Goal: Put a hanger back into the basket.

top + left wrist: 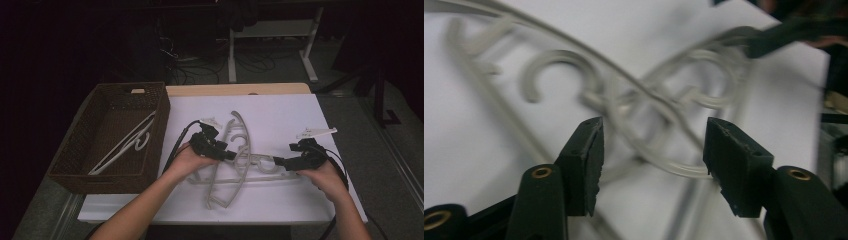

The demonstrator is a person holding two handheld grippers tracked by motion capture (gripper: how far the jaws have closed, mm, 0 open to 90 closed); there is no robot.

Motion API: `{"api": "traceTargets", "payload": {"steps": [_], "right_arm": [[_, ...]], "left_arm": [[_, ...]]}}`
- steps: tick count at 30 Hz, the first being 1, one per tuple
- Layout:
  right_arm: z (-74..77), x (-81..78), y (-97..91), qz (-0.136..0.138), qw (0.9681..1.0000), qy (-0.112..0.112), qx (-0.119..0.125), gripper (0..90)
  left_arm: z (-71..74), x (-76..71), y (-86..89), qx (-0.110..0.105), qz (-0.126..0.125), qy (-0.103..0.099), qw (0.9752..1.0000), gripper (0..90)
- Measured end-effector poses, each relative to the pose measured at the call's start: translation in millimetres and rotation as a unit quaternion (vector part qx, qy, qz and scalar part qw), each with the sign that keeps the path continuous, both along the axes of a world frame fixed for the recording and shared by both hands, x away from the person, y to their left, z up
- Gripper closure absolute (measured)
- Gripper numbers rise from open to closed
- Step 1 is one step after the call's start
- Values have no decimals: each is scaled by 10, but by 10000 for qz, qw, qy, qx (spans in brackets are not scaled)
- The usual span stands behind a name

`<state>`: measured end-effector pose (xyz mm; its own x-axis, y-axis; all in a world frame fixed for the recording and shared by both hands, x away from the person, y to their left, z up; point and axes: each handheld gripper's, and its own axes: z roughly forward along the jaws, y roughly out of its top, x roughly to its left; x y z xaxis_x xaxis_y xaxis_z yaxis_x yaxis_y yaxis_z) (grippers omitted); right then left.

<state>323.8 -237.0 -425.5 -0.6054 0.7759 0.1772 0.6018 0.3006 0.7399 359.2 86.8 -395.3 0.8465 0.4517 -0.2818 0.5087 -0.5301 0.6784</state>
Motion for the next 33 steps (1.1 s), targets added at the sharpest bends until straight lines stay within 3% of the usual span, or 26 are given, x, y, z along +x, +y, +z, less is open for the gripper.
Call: {"api": "traceTargets", "payload": {"steps": [7, 13, 20, 26, 33], "right_arm": [[-12, 4, -4, -13, 10000, 20, -17, 126], [-14, 8, -16, -21, 10000, 19, -18, 126], [-25, 12, -6, -7, 10000, 33, -57, 126], [-26, 14, -8, -3, 10000, 28, -68, 126], [-26, 14, -22, -20, 10000, 28, -47, 126]], "left_arm": [[-152, -324, -184, 195, -376, -37, 9991, 366], [-354, -422, -300, 568, -443, -49, 9974, 327], [-477, -489, -412, 804, -491, -161, 9954, 294], [-503, -503, -432, 920, -532, -235, 9941, 380], [-479, -428, -285, 907, -510, -110, 9945, 499]]}}
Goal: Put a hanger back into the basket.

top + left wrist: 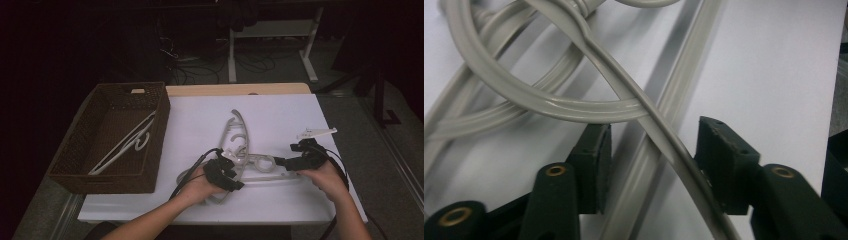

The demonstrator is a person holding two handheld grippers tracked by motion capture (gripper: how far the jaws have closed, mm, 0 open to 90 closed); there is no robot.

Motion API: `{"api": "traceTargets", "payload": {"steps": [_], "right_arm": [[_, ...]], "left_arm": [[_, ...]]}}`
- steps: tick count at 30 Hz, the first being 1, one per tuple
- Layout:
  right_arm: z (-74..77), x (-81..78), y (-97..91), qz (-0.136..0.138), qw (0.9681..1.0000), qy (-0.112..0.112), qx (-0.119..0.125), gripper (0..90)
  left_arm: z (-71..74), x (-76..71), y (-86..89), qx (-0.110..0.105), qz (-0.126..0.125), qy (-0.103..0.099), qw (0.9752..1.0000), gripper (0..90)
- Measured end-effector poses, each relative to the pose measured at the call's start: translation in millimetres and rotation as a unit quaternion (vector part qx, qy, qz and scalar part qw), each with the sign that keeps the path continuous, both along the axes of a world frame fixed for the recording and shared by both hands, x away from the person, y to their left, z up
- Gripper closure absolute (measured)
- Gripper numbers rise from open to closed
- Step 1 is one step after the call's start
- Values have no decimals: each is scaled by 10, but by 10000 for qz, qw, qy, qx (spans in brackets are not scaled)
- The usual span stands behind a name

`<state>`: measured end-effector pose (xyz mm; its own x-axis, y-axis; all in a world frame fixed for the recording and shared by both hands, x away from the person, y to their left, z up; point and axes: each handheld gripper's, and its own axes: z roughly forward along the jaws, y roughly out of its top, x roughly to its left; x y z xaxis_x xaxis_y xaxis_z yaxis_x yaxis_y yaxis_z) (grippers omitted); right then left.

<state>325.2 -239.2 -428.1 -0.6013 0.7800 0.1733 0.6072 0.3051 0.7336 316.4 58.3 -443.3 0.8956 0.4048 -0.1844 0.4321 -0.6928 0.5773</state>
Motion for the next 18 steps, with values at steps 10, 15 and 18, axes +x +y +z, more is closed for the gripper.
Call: {"api": "traceTargets", "payload": {"steps": [10, 15, 18], "right_arm": [[-6, 3, -4, -8, 10000, 2, -33, 126], [-10, 3, 0, -10, 10000, 7, -54, 126], [-12, 5, 3, -7, 10000, 14, -60, 126]], "left_arm": [[42, 141, 222, -216, 128, 289, 9993, 583], [59, 168, 248, -262, 187, 255, 9992, 613], [50, 189, 243, -308, 242, 278, 9988, 613]]}}
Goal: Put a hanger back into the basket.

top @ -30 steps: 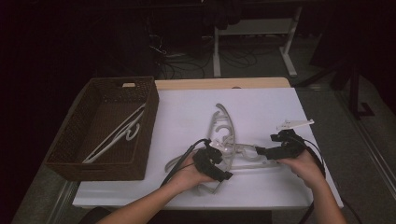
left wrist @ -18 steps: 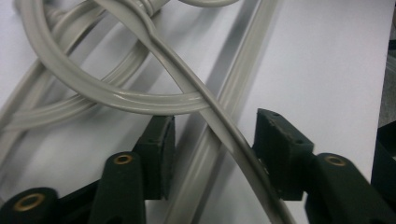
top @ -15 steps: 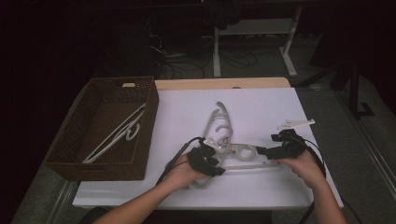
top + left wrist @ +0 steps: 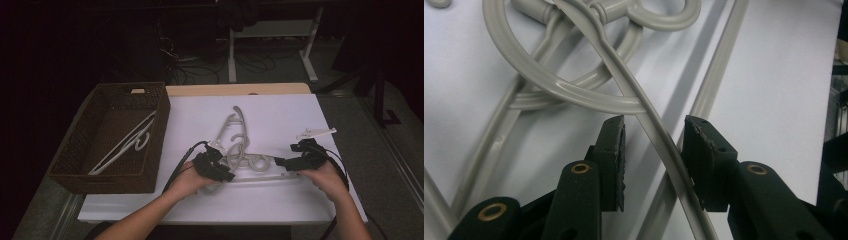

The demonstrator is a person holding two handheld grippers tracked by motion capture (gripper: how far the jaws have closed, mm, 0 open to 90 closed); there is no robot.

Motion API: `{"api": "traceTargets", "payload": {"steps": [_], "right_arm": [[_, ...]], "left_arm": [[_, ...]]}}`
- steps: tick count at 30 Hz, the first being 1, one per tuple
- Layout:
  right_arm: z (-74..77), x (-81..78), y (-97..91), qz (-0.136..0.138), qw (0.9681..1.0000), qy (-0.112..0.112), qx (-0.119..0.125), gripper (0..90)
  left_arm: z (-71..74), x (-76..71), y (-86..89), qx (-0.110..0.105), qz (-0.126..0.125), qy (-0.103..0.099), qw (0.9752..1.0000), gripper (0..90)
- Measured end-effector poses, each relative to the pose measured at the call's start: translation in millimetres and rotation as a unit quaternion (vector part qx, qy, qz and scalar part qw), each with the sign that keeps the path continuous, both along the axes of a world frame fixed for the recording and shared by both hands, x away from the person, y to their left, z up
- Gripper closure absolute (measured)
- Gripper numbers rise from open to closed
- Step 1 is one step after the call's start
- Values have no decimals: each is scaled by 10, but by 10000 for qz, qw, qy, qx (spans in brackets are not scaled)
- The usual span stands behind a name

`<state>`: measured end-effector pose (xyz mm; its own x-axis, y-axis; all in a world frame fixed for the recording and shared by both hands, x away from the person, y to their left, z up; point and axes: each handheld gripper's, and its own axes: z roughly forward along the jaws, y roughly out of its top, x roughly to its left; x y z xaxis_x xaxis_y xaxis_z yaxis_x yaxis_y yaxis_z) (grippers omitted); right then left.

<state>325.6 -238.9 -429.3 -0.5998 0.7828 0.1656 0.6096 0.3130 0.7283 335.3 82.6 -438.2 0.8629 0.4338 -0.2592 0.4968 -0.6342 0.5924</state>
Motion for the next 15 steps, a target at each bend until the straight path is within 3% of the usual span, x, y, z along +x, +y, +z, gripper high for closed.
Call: {"api": "traceTargets", "payload": {"steps": [4, 10, 11, 15], "right_arm": [[-5, 3, 10, 20, 10000, 3, -28, 126], [-1, -1, 9, 18, 10000, -2, -23, 126], [-2, 1, 5, 11, 10000, 1, -16, 126], [-5, 2, 9, 21, 10000, 7, -27, 126]], "left_arm": [[-3, 11, -13, -46, 4, 6, 10000, 612], [38, 39, 50, -28, 165, -165, 9997, 613], [33, 55, 64, 90, 213, -254, 9994, 607], [24, 62, 68, 218, 258, -338, 9989, 592]]}}
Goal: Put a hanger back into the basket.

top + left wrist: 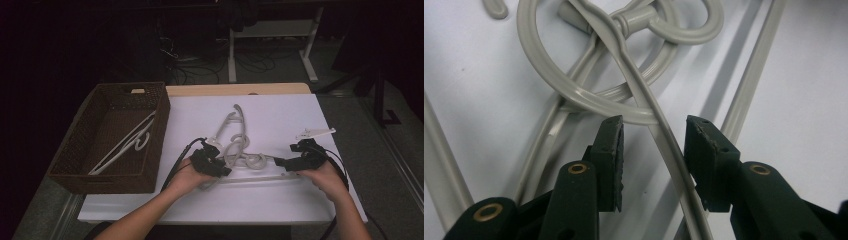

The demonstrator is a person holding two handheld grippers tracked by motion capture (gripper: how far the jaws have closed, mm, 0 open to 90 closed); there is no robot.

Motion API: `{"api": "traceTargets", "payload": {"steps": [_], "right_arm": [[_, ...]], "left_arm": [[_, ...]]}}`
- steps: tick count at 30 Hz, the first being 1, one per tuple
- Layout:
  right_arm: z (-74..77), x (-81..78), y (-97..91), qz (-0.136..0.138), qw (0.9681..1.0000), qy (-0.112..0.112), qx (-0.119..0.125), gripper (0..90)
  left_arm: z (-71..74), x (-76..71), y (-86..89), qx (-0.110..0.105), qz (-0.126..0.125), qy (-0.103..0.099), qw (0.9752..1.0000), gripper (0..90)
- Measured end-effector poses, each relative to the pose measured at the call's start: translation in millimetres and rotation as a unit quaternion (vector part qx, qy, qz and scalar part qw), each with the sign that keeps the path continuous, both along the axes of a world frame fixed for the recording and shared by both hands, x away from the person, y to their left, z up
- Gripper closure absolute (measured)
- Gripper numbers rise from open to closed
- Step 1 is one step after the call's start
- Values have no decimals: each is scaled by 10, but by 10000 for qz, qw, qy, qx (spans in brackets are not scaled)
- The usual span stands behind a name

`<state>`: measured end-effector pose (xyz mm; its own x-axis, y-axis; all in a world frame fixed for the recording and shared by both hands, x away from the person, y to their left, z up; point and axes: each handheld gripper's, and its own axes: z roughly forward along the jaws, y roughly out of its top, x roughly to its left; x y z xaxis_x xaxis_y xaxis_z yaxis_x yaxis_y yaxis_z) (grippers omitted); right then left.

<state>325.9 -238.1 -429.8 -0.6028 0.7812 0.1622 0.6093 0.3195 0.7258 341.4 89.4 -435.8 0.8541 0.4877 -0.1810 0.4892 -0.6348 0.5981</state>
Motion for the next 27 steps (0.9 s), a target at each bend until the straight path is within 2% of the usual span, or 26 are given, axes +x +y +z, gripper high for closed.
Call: {"api": "traceTargets", "payload": {"steps": [3, 6, 10, 13, 20, 27], "right_arm": [[-1, -1, 1, 1, 10000, -2, -5, 126], [-2, 1, 0, 4, 10000, -6, -9, 126], [-3, 2, 0, 6, 10000, -4, -10, 126], [-6, 3, 2, 21, 10000, -11, -22, 127], [-7, 3, 2, 24, 10000, -10, -19, 127], [-11, 2, 1, 14, 10000, 8, -13, 127]], "left_arm": [[-33, -13, -12, 299, -6, -154, 9994, 597], [-72, -7, -12, 319, -22, -118, 9994, 619], [-92, -3, -43, 464, -48, -247, 9986, 668], [-101, 2, -41, 501, -64, -246, 9984, 723], [-76, 21, 35, 604, 81, -270, 9978, 772], [-17, 68, 143, 480, 154, -251, 9984, 814]]}}
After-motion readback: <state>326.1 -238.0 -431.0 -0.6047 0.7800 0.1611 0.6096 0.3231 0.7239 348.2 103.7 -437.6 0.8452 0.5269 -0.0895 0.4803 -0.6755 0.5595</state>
